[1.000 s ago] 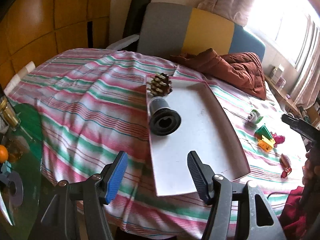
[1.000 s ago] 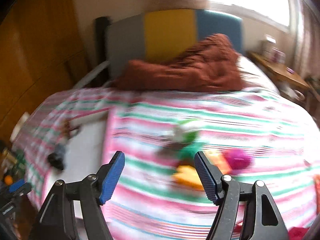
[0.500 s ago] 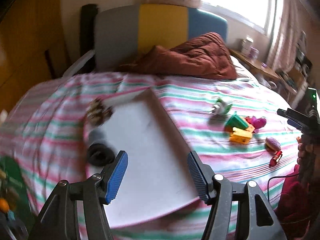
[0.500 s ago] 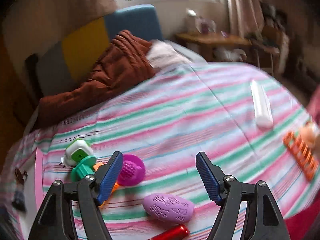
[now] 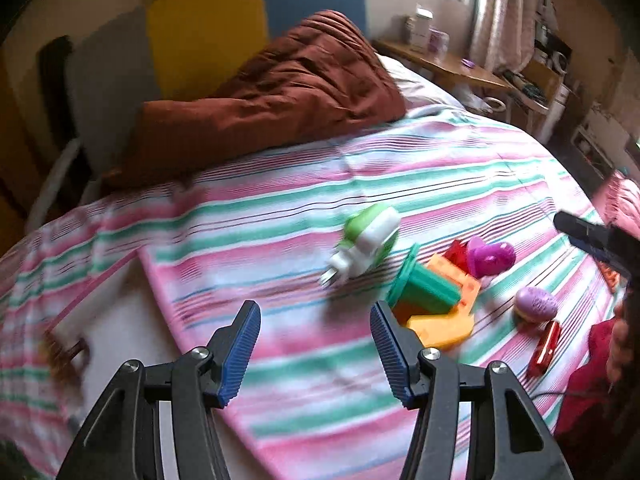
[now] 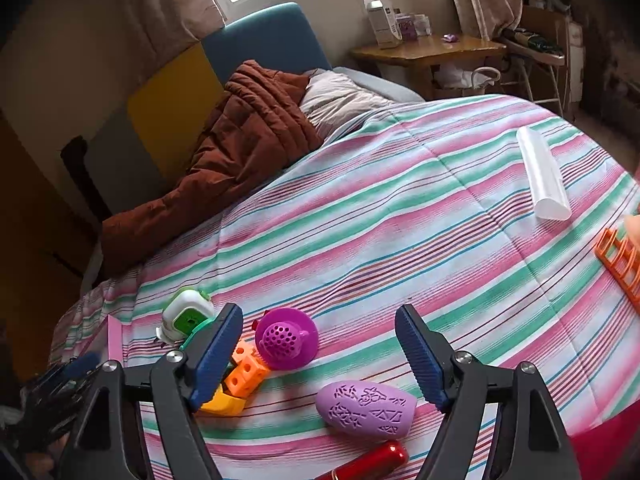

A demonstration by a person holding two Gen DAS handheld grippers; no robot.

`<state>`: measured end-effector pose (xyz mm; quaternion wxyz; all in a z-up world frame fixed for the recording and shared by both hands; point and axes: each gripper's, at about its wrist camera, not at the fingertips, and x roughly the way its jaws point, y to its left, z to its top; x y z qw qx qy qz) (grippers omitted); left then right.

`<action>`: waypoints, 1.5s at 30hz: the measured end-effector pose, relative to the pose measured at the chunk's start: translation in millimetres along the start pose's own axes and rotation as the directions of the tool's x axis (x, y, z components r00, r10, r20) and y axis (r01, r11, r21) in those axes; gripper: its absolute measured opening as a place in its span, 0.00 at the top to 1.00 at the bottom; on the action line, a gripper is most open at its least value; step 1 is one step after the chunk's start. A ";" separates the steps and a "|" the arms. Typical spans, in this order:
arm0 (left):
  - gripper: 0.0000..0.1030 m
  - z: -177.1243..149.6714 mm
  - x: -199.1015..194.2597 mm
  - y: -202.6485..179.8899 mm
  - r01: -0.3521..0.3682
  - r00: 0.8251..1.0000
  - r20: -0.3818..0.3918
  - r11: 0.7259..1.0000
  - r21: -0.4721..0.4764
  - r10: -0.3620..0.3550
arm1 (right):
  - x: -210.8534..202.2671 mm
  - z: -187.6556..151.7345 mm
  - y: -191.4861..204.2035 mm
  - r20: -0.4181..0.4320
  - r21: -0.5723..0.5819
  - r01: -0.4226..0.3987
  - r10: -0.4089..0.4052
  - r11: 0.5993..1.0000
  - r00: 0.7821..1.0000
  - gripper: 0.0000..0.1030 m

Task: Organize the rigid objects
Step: 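Move both tools back toward the remaining toys, then grasp the green-white plug device with left tool while right tool grasps green peg piece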

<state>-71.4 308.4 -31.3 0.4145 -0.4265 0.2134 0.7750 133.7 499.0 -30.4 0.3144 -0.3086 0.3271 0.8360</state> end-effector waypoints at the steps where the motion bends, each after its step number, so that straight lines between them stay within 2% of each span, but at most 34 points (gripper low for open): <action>1: 0.44 5.3 7.0 -2.9 0.012 1.000 -0.002 1.000 0.010 -0.012 | 1.3 -0.2 -0.5 -0.007 0.004 -0.004 0.004 1.000 1.000 0.23; 6: 0.44 30.0 40.3 -17.2 0.068 0.997 -0.032 0.995 0.079 -0.066 | 6.2 -1.0 -3.1 -0.038 0.027 -0.025 0.026 0.999 0.999 0.23; 8: 0.44 37.3 53.7 -22.3 0.063 0.997 -0.048 0.992 0.114 -0.057 | 7.3 -1.3 -3.2 -0.047 0.032 -0.033 0.035 0.999 0.998 0.23; 14: 0.43 50.8 90.5 -24.7 0.111 0.988 -0.122 0.986 0.123 -0.096 | 9.6 -2.2 -0.5 -0.060 0.029 -0.044 0.045 0.999 0.997 0.22; 16: 0.44 51.7 104.2 -23.8 0.117 0.984 -0.145 0.987 0.105 -0.101 | 10.2 -1.6 -0.6 -0.062 0.030 -0.041 0.043 0.999 0.997 0.22; 17: 0.54 51.2 107.2 -23.0 0.129 0.981 -0.155 0.987 0.093 -0.113 | 10.1 -1.4 -0.7 -0.061 0.030 -0.040 0.042 0.999 0.997 0.22; 20: 0.55 48.1 111.0 -15.7 0.159 0.977 -0.147 0.987 0.025 -0.153 | 9.5 -1.9 -0.5 -0.055 0.022 -0.031 0.032 0.999 0.998 0.22; 26: 0.55 26.4 77.2 -0.3 0.146 0.986 -0.070 0.988 -0.053 -0.149 | 13.0 -2.0 1.9 -0.068 0.002 -0.024 0.024 1.000 0.997 0.22; 29: 0.55 6.8 45.3 4.6 0.114 0.993 -0.020 0.991 -0.068 -0.115 | 14.6 -3.6 6.9 -0.077 -0.031 -0.024 0.022 0.999 0.997 0.22; 35: 0.55 -28.7 -2.3 6.4 0.132 0.991 0.052 0.984 -0.119 -0.126 | 21.2 -11.9 23.6 -0.107 -0.129 -0.051 0.037 0.990 0.994 0.24; 37: 0.55 -44.4 -17.8 5.5 0.128 0.990 0.071 0.983 -0.128 -0.120 | 23.4 -16.0 32.1 -0.116 -0.179 -0.056 0.035 0.982 0.993 0.27; 39: 0.55 -61.8 -33.4 6.2 0.121 0.991 0.081 0.983 -0.138 -0.111 | 23.9 -21.9 43.7 -0.109 -0.253 -0.050 0.023 0.966 0.994 0.35; 42: 0.55 -80.4 -52.5 10.3 0.104 0.991 0.102 0.984 -0.146 -0.090 | 29.1 -30.2 57.5 -0.146 -0.313 -0.094 0.050 0.945 0.988 0.43; 45: 0.55 -97.3 -71.9 23.8 0.106 0.989 0.120 0.977 -0.184 -0.085 | 35.4 -38.0 75.0 -0.183 -0.372 -0.131 0.066 0.919 0.981 0.45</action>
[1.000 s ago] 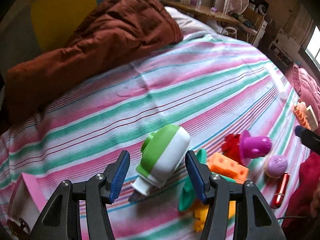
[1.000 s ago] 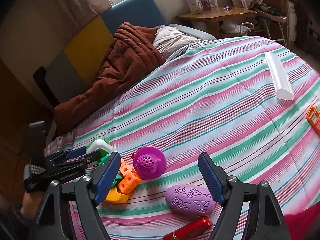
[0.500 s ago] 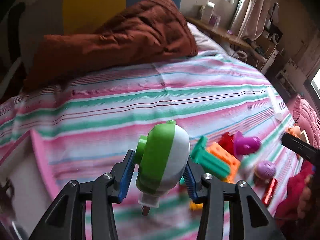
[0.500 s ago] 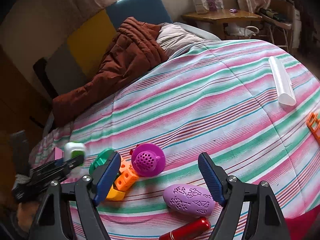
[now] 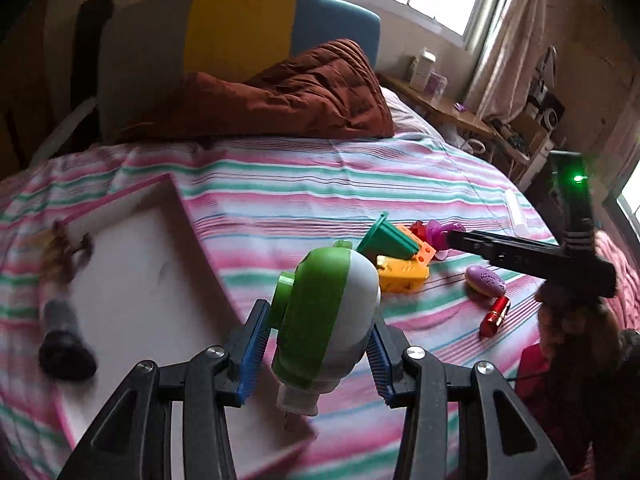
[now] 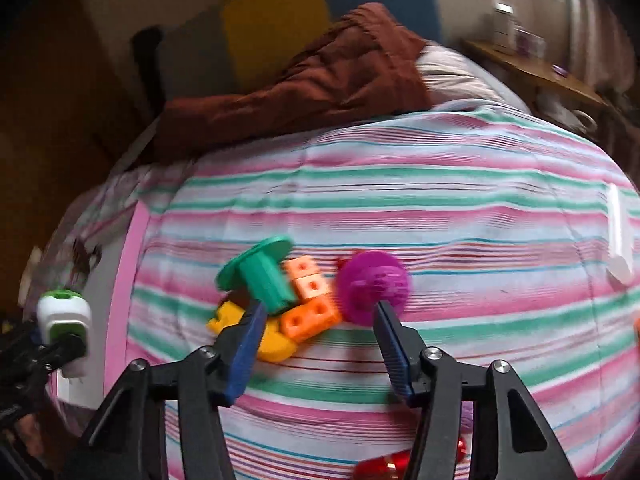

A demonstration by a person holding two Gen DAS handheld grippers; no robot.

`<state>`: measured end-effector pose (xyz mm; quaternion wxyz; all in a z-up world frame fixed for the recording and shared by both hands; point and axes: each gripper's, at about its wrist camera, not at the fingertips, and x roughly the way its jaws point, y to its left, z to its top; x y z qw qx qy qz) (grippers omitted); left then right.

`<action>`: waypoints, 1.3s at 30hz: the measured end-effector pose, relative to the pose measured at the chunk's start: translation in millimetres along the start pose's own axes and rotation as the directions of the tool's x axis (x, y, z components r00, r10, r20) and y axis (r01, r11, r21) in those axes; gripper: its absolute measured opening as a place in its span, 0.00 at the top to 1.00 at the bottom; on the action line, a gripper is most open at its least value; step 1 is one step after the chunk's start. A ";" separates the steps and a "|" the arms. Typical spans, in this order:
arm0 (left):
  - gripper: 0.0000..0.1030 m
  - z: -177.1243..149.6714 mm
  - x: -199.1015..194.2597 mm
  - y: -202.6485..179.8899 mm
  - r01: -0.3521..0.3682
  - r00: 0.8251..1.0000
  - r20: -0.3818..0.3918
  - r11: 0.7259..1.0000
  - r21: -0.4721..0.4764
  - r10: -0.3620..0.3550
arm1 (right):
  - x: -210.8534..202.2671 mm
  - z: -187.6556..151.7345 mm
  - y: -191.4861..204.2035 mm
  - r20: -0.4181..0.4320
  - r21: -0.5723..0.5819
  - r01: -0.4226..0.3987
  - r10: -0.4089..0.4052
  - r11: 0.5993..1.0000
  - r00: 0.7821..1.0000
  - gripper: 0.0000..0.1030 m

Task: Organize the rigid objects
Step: 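Grasp the green-white plug device with left tool while right tool grasps green peg piece, then carry the green-white plug device into the tray and open left tool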

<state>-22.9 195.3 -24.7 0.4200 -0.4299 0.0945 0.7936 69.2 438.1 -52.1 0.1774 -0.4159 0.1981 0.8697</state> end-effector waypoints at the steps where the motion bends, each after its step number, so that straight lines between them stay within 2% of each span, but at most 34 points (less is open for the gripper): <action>1: 0.55 -3.5 -6.9 5.9 -0.004 1.000 0.008 1.000 -0.016 0.004 | 3.6 2.2 8.1 -0.007 -0.033 -0.006 0.006 0.999 1.000 0.45; 4: 0.55 -11.2 -22.0 19.6 -0.023 0.999 0.027 0.999 -0.046 0.024 | 17.4 11.7 29.4 -0.032 -0.128 -0.003 -0.001 0.992 0.999 0.45; 8: 0.55 -25.2 -43.4 43.7 -0.052 0.997 0.048 0.993 -0.108 0.058 | 46.2 23.2 56.8 -0.087 -0.291 0.060 -0.088 0.955 0.992 0.45; 10: 0.55 -33.1 -52.6 56.1 -0.066 0.996 0.052 0.988 -0.143 0.074 | 69.4 25.0 70.4 -0.150 -0.375 0.074 -0.140 0.924 0.979 0.45; 12: 0.55 -41.3 -61.8 69.5 -0.085 0.994 0.059 0.980 -0.181 0.097 | 84.3 24.4 76.9 -0.181 -0.407 0.094 -0.181 0.909 0.967 0.52; 13: 0.55 -45.1 -64.9 74.9 -0.093 0.993 0.058 0.976 -0.196 0.106 | 87.1 24.2 81.5 -0.166 -0.424 0.105 -0.191 0.900 0.968 0.59; 14: 0.55 -48.3 -67.3 79.4 -0.099 0.992 0.055 0.973 -0.207 0.113 | 89.5 25.1 88.1 -0.159 -0.437 0.102 -0.189 0.894 0.969 0.70; 15: 0.55 -52.8 -70.2 85.5 -0.110 0.991 0.054 0.968 -0.225 0.125 | 91.7 26.4 91.0 -0.178 -0.422 0.089 -0.179 0.902 0.968 0.70; 19: 0.55 -66.0 -78.2 100.3 -0.136 0.987 0.051 0.954 -0.266 0.155 | 90.5 26.3 109.0 -0.167 -0.410 0.067 -0.147 0.910 0.975 0.70; 22: 0.55 -72.3 -84.6 105.0 -0.149 0.983 0.060 0.949 -0.277 0.172 | 80.3 19.9 126.8 -0.171 -0.411 0.009 -0.087 0.912 0.981 0.70; 26: 0.55 -76.9 -88.0 106.6 -0.155 0.982 0.064 0.948 -0.277 0.179 | 66.4 -5.0 145.1 -0.205 -0.444 -0.057 -0.040 0.894 0.978 0.70; 29: 0.55 -79.5 -90.8 104.9 -0.155 0.981 0.069 0.948 -0.276 0.181 | 54.3 -35.1 152.6 -0.230 -0.491 -0.083 -0.038 0.867 0.972 0.70; 34: 0.55 -82.4 -100.5 100.4 -0.177 0.974 0.087 0.946 -0.271 0.208 | 37.5 -68.1 142.9 -0.245 -0.507 -0.102 -0.029 0.856 0.969 0.70; 39: 0.55 -80.6 -108.1 94.3 -0.220 0.964 0.093 0.942 -0.255 0.250 | 31.9 -75.5 129.0 -0.208 -0.457 -0.113 0.018 0.882 0.978 0.71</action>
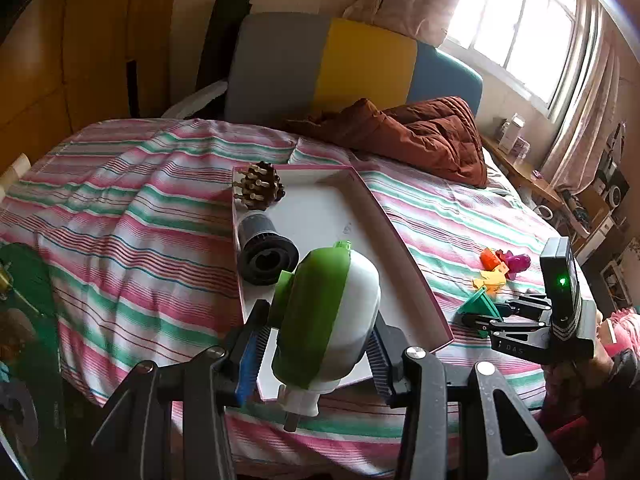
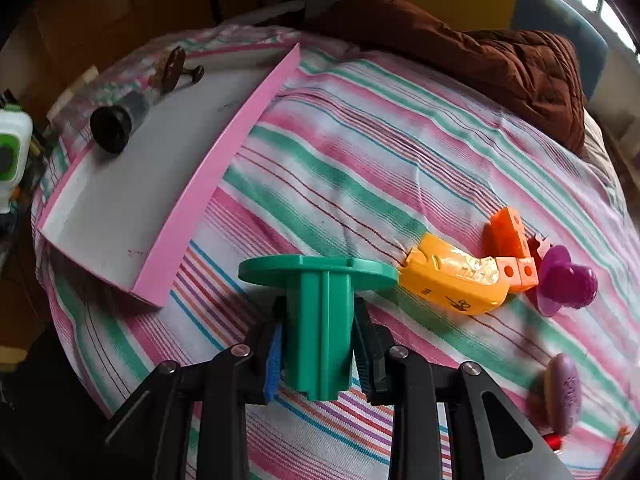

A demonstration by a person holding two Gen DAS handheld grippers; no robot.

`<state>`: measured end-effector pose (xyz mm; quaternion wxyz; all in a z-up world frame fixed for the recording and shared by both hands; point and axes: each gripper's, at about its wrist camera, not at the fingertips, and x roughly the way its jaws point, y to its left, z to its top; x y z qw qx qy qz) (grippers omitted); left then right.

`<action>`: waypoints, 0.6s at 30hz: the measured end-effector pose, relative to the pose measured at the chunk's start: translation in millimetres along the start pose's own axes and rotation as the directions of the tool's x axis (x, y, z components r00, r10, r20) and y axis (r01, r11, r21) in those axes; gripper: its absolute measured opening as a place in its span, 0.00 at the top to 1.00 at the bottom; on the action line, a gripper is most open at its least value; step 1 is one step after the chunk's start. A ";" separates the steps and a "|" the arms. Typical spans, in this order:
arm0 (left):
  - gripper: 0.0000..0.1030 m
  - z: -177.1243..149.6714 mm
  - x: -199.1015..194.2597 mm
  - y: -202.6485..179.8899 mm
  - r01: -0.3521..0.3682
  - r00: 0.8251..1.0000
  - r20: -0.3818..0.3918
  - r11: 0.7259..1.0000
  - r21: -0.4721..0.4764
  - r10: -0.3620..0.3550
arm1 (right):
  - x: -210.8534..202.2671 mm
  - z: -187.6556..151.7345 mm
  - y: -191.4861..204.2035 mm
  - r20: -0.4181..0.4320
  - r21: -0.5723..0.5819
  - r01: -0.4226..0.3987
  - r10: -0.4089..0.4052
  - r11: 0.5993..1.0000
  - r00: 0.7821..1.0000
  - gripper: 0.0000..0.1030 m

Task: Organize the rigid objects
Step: 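Carry the green-white plug device into the tray and open left tool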

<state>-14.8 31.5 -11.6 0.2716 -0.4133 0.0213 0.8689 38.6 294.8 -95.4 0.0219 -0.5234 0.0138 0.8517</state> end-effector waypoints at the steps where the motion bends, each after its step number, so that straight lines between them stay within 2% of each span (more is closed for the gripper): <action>1: 0.55 0.2 -1.1 -0.8 -0.008 1.000 -0.001 1.000 0.002 0.008 | 0.1 -1.2 0.3 0.007 -0.004 -0.001 0.001 1.000 1.000 0.71; 5: 0.55 -0.3 -3.9 -8.2 -0.069 0.998 0.011 0.997 0.038 0.069 | 5.7 2.5 -8.7 0.018 -0.005 -0.039 0.039 0.999 0.999 0.70; 8: 0.55 0.5 -3.2 -13.8 -0.081 0.997 0.009 0.995 0.056 0.080 | 5.7 0.0 -13.1 0.028 0.007 -0.062 0.062 0.998 0.998 0.70; 18: 0.55 -5.0 17.0 -25.9 -0.051 0.996 -0.072 0.997 0.061 0.055 | 7.7 1.6 -1.2 0.026 -0.065 -0.004 0.006 0.998 1.000 0.70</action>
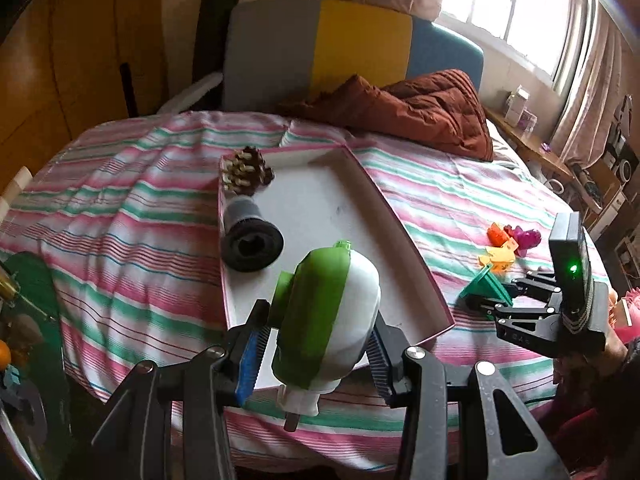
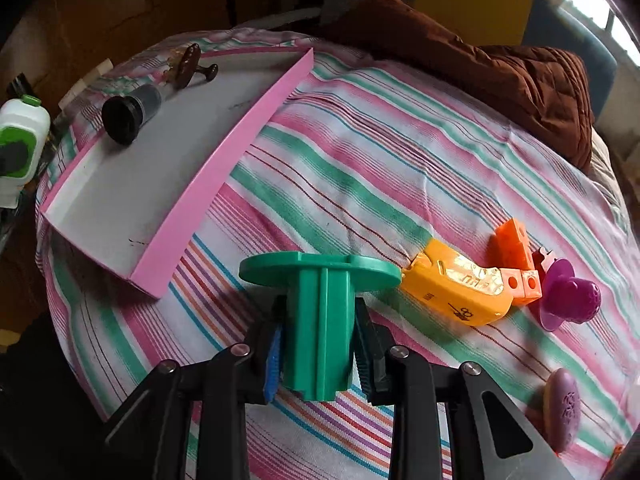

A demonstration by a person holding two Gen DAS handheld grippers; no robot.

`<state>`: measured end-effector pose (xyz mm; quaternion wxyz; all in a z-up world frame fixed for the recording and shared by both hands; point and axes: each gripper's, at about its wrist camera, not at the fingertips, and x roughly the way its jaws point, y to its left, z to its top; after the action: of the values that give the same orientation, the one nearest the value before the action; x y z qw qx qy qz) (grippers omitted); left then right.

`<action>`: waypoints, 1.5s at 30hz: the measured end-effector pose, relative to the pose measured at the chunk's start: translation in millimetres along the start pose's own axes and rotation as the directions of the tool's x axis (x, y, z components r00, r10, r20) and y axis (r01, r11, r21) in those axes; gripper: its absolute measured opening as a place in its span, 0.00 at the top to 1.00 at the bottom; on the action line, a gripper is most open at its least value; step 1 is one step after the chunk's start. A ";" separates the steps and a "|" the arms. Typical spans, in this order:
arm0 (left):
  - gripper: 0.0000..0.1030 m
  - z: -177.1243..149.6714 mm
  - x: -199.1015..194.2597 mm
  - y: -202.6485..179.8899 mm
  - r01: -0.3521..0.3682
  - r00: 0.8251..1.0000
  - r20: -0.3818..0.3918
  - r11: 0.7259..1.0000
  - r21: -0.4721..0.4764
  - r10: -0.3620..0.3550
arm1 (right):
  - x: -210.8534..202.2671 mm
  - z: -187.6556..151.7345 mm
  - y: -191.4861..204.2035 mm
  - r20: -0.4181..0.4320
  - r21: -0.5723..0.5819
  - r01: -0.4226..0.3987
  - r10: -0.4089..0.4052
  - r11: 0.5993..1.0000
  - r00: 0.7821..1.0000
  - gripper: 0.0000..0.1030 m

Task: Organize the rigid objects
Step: 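Carry the green-white plug device into the tray and open left tool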

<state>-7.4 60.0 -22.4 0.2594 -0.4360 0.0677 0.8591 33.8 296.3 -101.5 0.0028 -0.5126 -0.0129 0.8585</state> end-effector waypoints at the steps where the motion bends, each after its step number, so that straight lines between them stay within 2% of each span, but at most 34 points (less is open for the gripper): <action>1: 0.55 -0.6 3.0 0.1 0.007 1.000 -0.011 1.000 -0.004 -0.007 | 0.3 0.3 0.4 -0.002 -0.003 0.003 -0.003 1.000 1.000 0.70; 8: 0.55 14.7 23.3 11.0 0.057 0.997 -0.046 0.996 -0.072 -0.060 | -0.3 -0.3 1.2 -0.001 -0.011 0.014 -0.014 1.000 1.000 0.70; 15: 0.55 62.5 55.1 21.7 0.129 0.990 -0.033 0.980 -0.152 -0.135 | -0.9 -0.1 0.8 0.001 -0.010 0.015 -0.015 1.000 1.000 0.70; 25: 0.55 127.2 123.7 20.2 0.063 0.997 -0.028 0.990 -0.123 -0.066 | -1.0 -1.0 1.6 0.004 -0.007 0.014 -0.014 1.000 1.000 0.70; 33: 0.55 144.8 170.4 25.5 0.026 0.998 -0.054 0.994 -0.110 -0.032 | -0.8 -0.4 2.0 0.004 -0.006 0.013 -0.013 1.000 1.000 0.70; 35: 0.55 144.9 180.5 23.8 0.012 0.996 -0.083 0.996 -0.087 -0.020 | -0.5 0.1 2.8 0.005 -0.006 0.014 -0.014 1.000 1.000 0.70; 37: 0.55 141.8 183.9 21.7 0.000 0.995 -0.103 0.997 -0.074 -0.008 | -0.1 0.7 3.5 0.006 -0.004 0.013 -0.013 1.000 1.000 0.70; 45: 0.52 130.9 149.5 25.5 -0.004 0.998 -0.058 0.998 -0.070 0.000 | 0.9 2.7 8.0 0.011 -0.005 0.021 -0.020 1.000 1.000 0.70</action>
<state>-186.3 140.8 -62.5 0.2410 -0.4696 0.0457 0.8481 31.1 288.2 -101.3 0.0103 -0.5079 -0.0204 0.8611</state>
